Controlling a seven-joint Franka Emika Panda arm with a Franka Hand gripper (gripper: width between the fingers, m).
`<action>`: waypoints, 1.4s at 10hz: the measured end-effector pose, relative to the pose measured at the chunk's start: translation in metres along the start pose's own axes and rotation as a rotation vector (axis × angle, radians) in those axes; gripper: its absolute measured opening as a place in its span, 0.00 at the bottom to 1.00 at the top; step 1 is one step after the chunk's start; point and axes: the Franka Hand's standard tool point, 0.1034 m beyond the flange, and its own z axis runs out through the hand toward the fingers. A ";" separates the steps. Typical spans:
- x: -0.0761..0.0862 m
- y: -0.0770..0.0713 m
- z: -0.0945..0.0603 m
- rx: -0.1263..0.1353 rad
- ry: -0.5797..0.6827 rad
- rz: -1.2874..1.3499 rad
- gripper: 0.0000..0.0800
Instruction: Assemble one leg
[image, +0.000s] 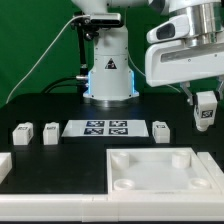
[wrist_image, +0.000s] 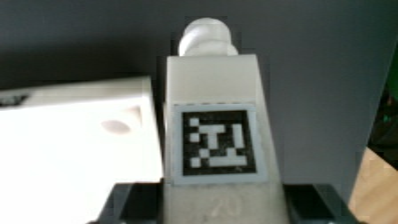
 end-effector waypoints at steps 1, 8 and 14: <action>-0.001 -0.003 0.000 0.014 0.119 -0.010 0.37; 0.030 0.058 -0.002 -0.046 0.107 -0.178 0.37; 0.063 0.057 -0.008 -0.042 0.152 -0.173 0.37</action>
Offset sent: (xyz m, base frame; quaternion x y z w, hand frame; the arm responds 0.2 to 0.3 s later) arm 0.0000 0.0000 0.0000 0.0000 0.0000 0.0000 1.0000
